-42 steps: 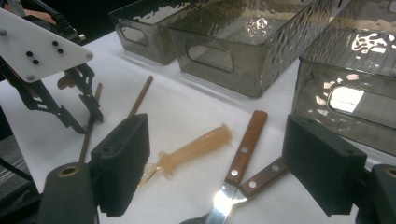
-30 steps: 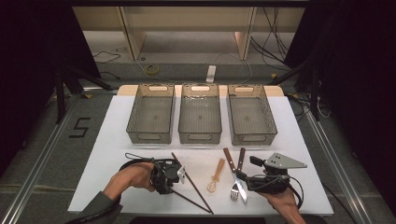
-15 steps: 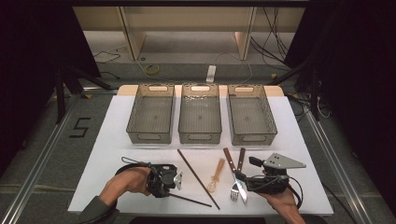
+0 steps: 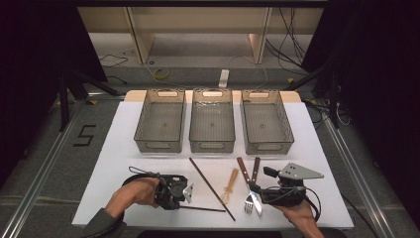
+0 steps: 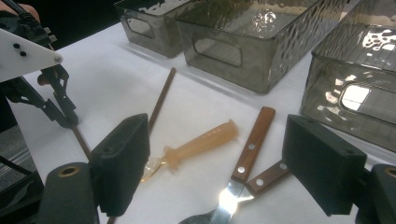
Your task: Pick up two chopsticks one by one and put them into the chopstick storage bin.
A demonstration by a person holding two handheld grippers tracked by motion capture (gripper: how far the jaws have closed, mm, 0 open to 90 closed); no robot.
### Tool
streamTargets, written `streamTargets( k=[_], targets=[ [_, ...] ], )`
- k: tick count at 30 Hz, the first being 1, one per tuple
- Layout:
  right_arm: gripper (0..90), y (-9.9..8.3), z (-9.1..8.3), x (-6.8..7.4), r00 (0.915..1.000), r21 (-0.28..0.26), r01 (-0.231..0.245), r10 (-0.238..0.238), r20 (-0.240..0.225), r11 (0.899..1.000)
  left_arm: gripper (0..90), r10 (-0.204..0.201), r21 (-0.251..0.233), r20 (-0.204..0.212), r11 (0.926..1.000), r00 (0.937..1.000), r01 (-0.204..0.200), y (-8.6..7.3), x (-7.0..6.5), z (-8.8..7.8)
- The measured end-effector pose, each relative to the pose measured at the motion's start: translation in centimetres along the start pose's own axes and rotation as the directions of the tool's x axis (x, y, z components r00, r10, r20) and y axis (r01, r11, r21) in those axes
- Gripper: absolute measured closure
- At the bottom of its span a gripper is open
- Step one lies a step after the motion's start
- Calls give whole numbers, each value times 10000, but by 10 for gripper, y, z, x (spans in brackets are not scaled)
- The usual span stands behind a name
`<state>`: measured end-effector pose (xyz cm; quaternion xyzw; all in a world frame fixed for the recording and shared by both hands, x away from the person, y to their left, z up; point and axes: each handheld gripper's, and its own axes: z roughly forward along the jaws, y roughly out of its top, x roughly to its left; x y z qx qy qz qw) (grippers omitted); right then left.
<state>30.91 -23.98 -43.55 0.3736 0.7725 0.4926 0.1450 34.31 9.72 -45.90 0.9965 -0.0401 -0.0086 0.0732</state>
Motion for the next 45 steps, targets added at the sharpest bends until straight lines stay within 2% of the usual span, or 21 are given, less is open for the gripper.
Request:
streamTargets(
  k=[2,6,8,9,11,14,18,20,25,27,30,32,34,37,39,40,41,42,43,45],
  targets=[
    [241,0,0,0,10000,15,-8,8,-7,10000,838,172,66,13,9998,9999,-172,0,0,0],
    [241,0,0,0,10000,31,-11,11,-37,10000,841,124,82,131,9999,9998,-125,0,-1,-1],
    [241,0,0,0,10000,35,-9,9,-44,10000,842,274,157,143,9995,9995,-277,0,-1,-1],
    [241,0,0,0,10000,35,-9,9,-50,10000,842,109,74,102,9999,9999,-110,0,-2,-1],
    [241,0,0,0,10000,17,1,-1,-65,10000,842,110,121,111,9999,9999,-111,0,-1,-2],
    [241,0,0,0,10000,9,-4,4,-74,10000,843,119,-20,110,9999,9999,-119,-1,0,-6],
    [241,0,0,0,10000,30,-8,9,-72,10000,844,-80,-303,156,9995,9998,85,-5,0,-14],
    [241,0,0,-1,10000,-12,3,-3,-53,10000,844,-99,-398,35,9992,9999,100,-6,1,-17],
    [240,0,-1,-1,10000,-18,-45,45,-62,10000,844,-506,-850,-291,9952,9983,479,-10,4,-29],
    [240,0,-1,-1,10000,-20,-36,36,-53,10000,843,-752,-983,-497,9927,9959,701,-9,5,-34],
    [239,0,-1,-1,10000,-22,-45,45,-48,10000,843,-1293,-1352,-763,9837,9887,1182,-7,9,-40],
    [239,0,-1,-1,10000,-30,-24,24,-41,10000,843,-1794,-1546,-838,9741,9802,1651,-8,13,-44],
    [239,0,-1,-1,10000,-22,-53,53,-44,10000,843,-2314,-1778,-1015,9611,9675,2113,-9,17,-47],
    [239,0,-1,-2,10000,-13,-78,78,-18,10000,843,-3033,-2188,-1147,9366,9460,2738,-11,23,-53],
    [239,0,-1,-2,10000,-20,-84,84,-17,10000,843,-3614,-2571,-1273,9114,9237,3212,-12,27,-58],
    [239,-1,-1,-2,10000,-15,-92,92,-11,10000,843,-3816,-2757,-1422,9015,9133,3337,-14,29,-60],
    [239,-1,-1,-2,9999,4,-111,111,-4,9999,843,-4080,-2953,-1588,8886,8991,3511,-15,32,-64],
    [239,-1,-1,-2,9999,10,-132,132,-10,9999,843,-4351,-3154,-1609,8732,8859,3715,-17,35,-67],
    [239,-1,0,-3,9999,17,-112,112,-6,9999,843,-4620,-3439,-1521,8535,8737,3915,-20,39,-70],
    [239,-1,0,-3,9999,38,-118,118,23,9999,843,-5046,-3822,-1392,8212,8521,4239,-26,45,-75]
  ],
)
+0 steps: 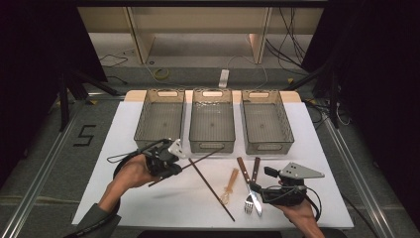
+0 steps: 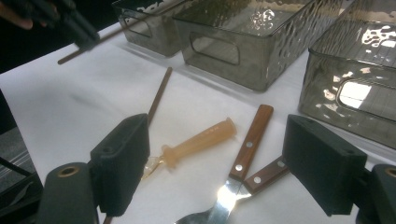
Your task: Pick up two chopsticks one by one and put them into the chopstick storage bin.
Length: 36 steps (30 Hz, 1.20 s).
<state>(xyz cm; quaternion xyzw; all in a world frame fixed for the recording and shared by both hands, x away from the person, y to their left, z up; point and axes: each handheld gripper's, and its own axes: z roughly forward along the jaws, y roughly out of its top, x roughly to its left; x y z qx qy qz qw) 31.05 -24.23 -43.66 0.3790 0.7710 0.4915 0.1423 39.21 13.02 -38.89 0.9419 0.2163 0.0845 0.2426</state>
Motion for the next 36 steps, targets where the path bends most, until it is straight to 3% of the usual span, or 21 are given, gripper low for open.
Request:
streamTargets(
  k=[5,8,12,15,18,23,29,36],
  targets=[
    [239,0,0,-1,10000,-30,-57,57,-8,10000,843,-901,-520,-447,9948,9949,877,0,20,-7],
    [239,0,0,-1,10000,-41,-56,55,-25,10000,843,-1378,-869,-606,9874,9886,1323,1,30,-14],
    [239,0,-1,-1,10000,-48,-61,60,-33,10000,843,-2049,-1365,-815,9717,9754,1927,6,43,-23],
    [238,0,-1,-1,10000,-65,-74,74,-48,10000,843,-2363,-1854,-1036,9589,9661,2146,10,53,-31],
    [238,0,-1,-1,9999,-60,-74,74,-76,10000,843,-2462,-1928,-1367,9567,9595,2180,15,62,-36],
    [238,0,-1,0,9999,-77,-67,66,-112,9999,843,-2750,-2243,-1717,9459,9460,2343,23,78,-43],
    [236,0,-1,0,9999,-86,-80,79,-154,9999,843,-3183,-2427,-1787,9312,9310,2718,28,101,-46],
    [229,-1,0,0,9996,-105,-45,42,-288,9999,843,-3563,-2653,-2021,9166,9123,2992,34,119,-49]
  ],
)
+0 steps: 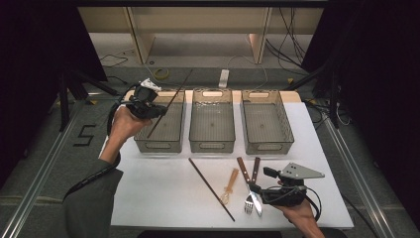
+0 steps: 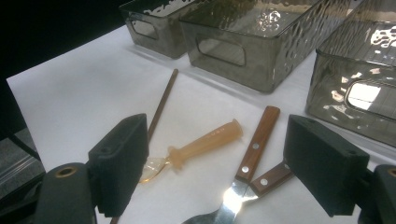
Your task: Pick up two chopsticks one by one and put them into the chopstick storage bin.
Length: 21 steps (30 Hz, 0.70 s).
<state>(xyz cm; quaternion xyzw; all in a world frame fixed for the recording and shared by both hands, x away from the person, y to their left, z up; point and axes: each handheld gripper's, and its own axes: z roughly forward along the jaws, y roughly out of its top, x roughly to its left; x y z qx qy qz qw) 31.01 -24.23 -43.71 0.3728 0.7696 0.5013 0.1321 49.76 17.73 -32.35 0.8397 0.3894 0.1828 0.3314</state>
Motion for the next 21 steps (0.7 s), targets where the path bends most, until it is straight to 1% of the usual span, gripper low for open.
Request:
streamTargets(
  k=[4,7,8,9,11,13,15,17,19,21],
  targets=[
    [226,0,-1,1,10000,-135,43,-43,-50,9999,843,-277,-86,-258,9996,9993,275,1,7,8],
    [220,1,-2,1,9999,-217,42,-44,-98,9998,842,-534,-115,-320,9985,9981,530,2,12,13],
    [217,1,-2,1,9999,-238,66,-69,-126,9997,842,-562,-56,-309,9984,9979,560,2,12,14],
    [215,1,-2,1,9998,-261,86,-90,-150,9996,842,-470,-9,-357,9989,9983,470,2,13,16],
    [214,1,-2,2,9997,-308,123,-129,-193,9995,842,-445,71,-443,9990,9980,449,2,13,18],
    [212,1,-2,2,9996,-297,160,-166,-213,9994,842,-480,89,-562,9988,9973,486,2,15,20],
    [212,1,-2,2,9996,-311,154,-160,-211,9994,842,-697,2,-547,9976,9961,698,0,18,23],
    [212,1,-2,2,9996,-321,159,-166,-228,9994,842,-771,15,-627,9970,9951,773,-4,22,26],
    [212,1,-2,2,9996,-308,121,-128,-239,9995,841,-929,-51,-530,9957,9943,928,-7,25,27],
    [212,1,-2,2,9996,-318,128,-136,-259,9994,841,-1126,-163,-517,9936,9923,1119,-11,27,28]
  ],
)
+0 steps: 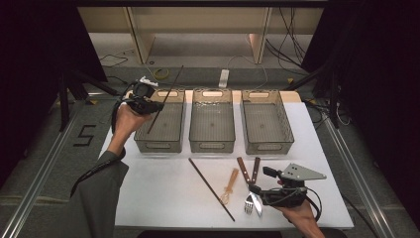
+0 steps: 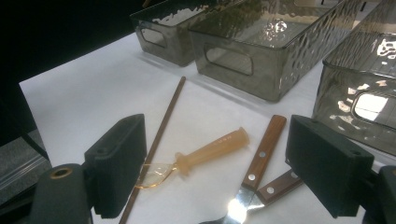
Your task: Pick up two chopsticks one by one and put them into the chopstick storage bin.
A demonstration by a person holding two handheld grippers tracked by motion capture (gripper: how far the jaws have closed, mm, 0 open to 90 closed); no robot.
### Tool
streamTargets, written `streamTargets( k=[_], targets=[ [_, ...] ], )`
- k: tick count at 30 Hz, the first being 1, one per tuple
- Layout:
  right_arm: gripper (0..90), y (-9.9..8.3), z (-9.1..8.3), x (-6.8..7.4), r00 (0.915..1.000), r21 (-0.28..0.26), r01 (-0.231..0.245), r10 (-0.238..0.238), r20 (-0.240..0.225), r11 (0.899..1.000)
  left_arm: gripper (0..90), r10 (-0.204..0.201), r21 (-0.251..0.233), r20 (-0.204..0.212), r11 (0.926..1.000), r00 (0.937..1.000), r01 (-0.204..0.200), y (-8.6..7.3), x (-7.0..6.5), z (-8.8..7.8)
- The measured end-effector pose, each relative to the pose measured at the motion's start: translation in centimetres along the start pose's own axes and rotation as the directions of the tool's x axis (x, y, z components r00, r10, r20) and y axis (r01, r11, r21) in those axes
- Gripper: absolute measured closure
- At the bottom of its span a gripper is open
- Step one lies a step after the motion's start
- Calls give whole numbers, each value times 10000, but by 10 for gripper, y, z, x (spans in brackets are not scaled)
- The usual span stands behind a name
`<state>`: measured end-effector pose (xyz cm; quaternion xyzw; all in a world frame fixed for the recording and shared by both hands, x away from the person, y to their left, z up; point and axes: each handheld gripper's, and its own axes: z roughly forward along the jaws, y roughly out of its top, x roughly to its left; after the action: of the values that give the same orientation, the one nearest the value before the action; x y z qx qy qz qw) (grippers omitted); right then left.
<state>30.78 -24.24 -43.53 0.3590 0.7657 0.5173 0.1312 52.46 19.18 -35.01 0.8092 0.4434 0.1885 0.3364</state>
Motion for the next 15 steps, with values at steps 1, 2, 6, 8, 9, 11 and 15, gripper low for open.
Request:
streamTargets(
  k=[1,2,6,8,9,11,15],
  targets=[
    [212,0,0,0,10000,-6,-1,1,-5,10000,841,-72,76,8,9999,10000,72,-2,2,2],
    [212,0,0,0,10000,-19,-10,10,-8,10000,841,-88,160,-45,9998,10000,89,-4,3,4],
    [212,0,0,1,10000,-16,34,-34,-11,10000,840,-258,341,-230,9991,9994,266,-13,6,11],
    [212,0,0,1,10000,-17,41,-41,-10,10000,840,-280,421,-325,9987,9991,294,-17,7,14],
    [212,0,0,1,10000,0,29,-29,-9,10000,840,-335,401,-377,9986,9987,350,-18,8,16],
    [213,0,0,0,10000,0,22,-22,-9,10000,840,-345,492,-419,9981,9985,365,-20,9,18],
    [213,0,0,0,10000,17,18,-18,-9,10000,836,-509,542,-555,9971,9972,539,-22,11,20]
  ],
)
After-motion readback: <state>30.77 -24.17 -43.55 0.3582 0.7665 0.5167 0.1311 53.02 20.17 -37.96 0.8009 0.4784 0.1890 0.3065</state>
